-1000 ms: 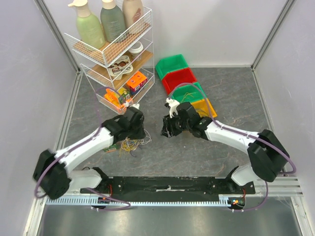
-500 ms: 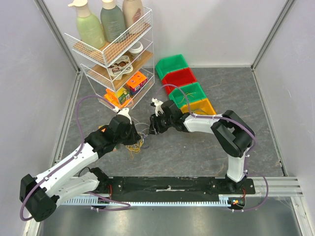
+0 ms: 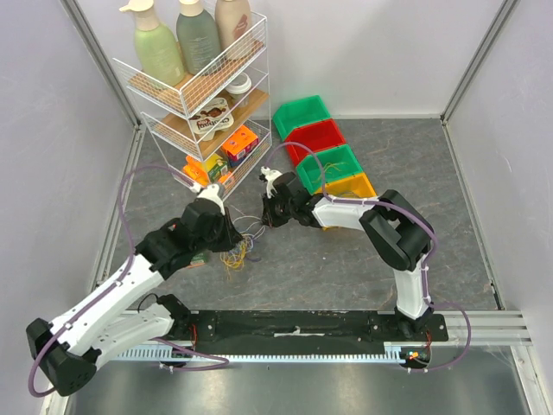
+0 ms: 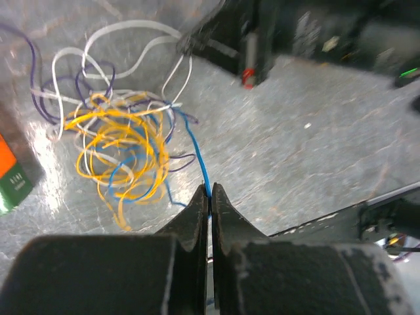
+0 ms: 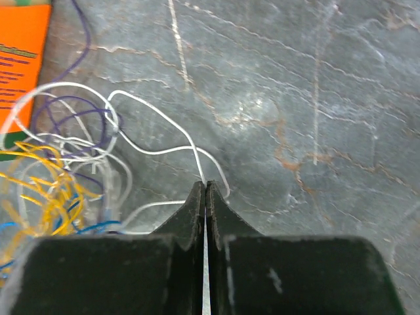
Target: Untangle the cables
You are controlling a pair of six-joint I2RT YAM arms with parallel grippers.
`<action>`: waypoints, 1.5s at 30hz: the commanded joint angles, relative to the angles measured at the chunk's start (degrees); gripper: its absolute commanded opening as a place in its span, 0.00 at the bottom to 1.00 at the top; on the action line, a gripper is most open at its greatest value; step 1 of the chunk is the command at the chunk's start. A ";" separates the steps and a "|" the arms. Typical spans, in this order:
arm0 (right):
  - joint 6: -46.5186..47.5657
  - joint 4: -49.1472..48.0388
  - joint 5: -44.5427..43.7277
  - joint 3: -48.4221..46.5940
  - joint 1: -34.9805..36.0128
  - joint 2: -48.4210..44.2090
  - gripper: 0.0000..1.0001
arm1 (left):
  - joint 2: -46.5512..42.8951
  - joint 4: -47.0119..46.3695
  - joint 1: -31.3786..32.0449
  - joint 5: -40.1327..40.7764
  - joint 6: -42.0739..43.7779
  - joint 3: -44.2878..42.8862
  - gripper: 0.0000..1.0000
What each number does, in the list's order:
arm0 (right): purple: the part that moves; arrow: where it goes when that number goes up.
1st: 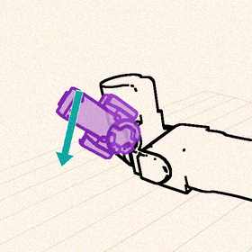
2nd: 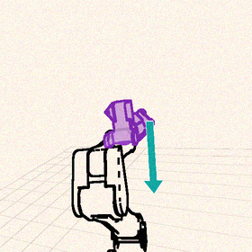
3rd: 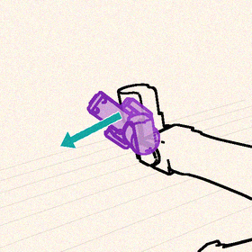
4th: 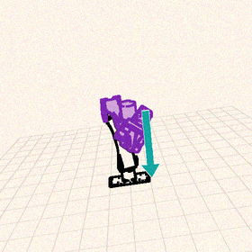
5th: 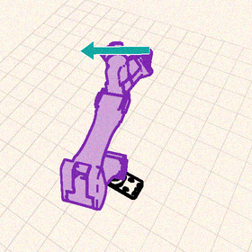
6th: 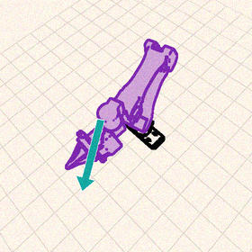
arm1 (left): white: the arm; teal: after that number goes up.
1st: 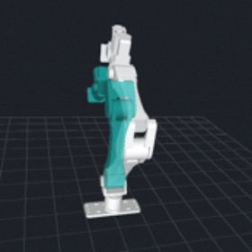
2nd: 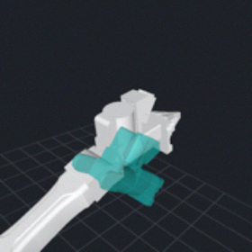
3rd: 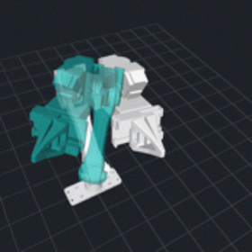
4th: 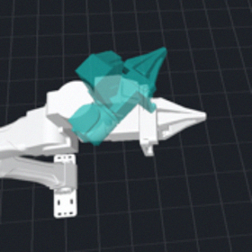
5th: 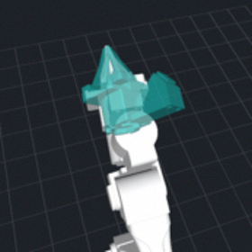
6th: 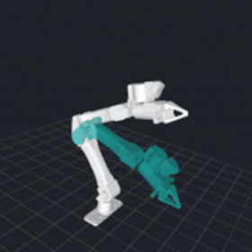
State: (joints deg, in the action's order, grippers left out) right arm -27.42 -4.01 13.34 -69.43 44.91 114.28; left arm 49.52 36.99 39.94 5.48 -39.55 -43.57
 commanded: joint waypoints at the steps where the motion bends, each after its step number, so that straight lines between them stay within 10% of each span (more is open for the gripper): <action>1: 1.58 2.69 -9.55 2.71 0.36 -3.53 0.00 | -4.51 2.38 0.05 5.85 3.76 -14.14 0.02; 17: 2.19 -0.12 -14.31 13.00 0.27 -8.20 0.00 | -4.96 -11.33 -0.04 -7.67 23.11 -51.51 0.02; 33: 5.18 5.85 -15.37 9.76 0.36 -17.24 0.00 | 1.19 -12.04 -0.04 -0.29 18.81 -51.27 0.02; 45: 15.54 17.63 -10.30 7.64 -3.15 -39.55 0.91 | 4.18 -5.88 -0.04 -8.17 15.12 -34.14 0.02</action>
State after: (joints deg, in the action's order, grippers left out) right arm -18.52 9.96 -1.52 -59.00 44.42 83.57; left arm 51.96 28.25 39.94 3.27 -22.20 -81.28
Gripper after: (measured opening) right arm 0.824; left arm 0.033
